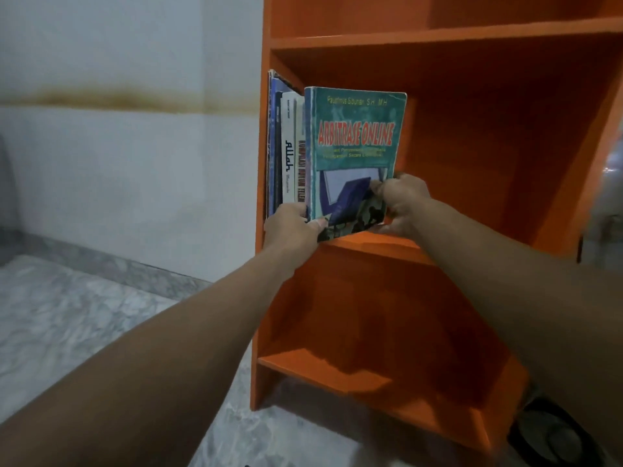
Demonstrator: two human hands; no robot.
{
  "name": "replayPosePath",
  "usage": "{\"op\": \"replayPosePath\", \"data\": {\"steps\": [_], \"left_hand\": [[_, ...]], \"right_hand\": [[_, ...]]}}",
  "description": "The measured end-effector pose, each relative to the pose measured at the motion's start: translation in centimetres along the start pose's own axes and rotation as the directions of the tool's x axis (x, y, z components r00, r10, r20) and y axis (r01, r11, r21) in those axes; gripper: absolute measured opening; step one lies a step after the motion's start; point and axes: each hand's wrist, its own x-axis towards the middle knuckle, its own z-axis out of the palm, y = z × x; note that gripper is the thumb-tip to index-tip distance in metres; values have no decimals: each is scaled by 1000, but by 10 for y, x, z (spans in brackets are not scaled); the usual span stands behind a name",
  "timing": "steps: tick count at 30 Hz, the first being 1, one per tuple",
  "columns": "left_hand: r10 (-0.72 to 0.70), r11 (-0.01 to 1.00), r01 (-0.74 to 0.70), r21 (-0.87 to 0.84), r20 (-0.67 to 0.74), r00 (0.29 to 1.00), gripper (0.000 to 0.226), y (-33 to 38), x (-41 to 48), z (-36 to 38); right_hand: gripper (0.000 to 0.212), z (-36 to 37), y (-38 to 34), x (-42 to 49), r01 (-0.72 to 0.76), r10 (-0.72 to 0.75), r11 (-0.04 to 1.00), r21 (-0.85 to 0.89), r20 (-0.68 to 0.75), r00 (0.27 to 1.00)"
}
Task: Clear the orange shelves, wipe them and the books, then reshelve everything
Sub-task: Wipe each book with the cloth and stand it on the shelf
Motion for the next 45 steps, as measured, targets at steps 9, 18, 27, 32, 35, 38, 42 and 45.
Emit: {"op": "replayPosePath", "data": {"steps": [9,18,27,32,35,38,42,45], "left_hand": [[-87,984,104,145,-120,989,13,1,14,35],[-30,972,82,220,-232,972,15,-3,24,43],[-32,956,115,271,-293,956,20,-5,31,47],[-41,942,140,306,-309,950,32,-8,34,48],[-77,945,156,286,-269,960,28,-14,33,46],[-107,951,157,268,-192,976,23,-16,25,38],[-110,936,132,327,-87,990,14,-16,7,23],[-112,909,104,404,-4,994,13,-17,-3,14]], "right_hand": [[33,-6,24,59,-125,118,991,37,150,982],[39,13,36,100,-159,158,987,-6,156,975],[39,29,52,104,-69,67,998,5,152,986],[43,28,58,103,-67,74,997,-50,171,982],[38,25,59,96,-58,76,994,-93,205,976],[34,24,59,85,7,24,982,-188,162,986],[21,20,56,54,254,-279,873,-416,1,960],[17,14,58,19,404,-438,748,-527,67,897]]}}
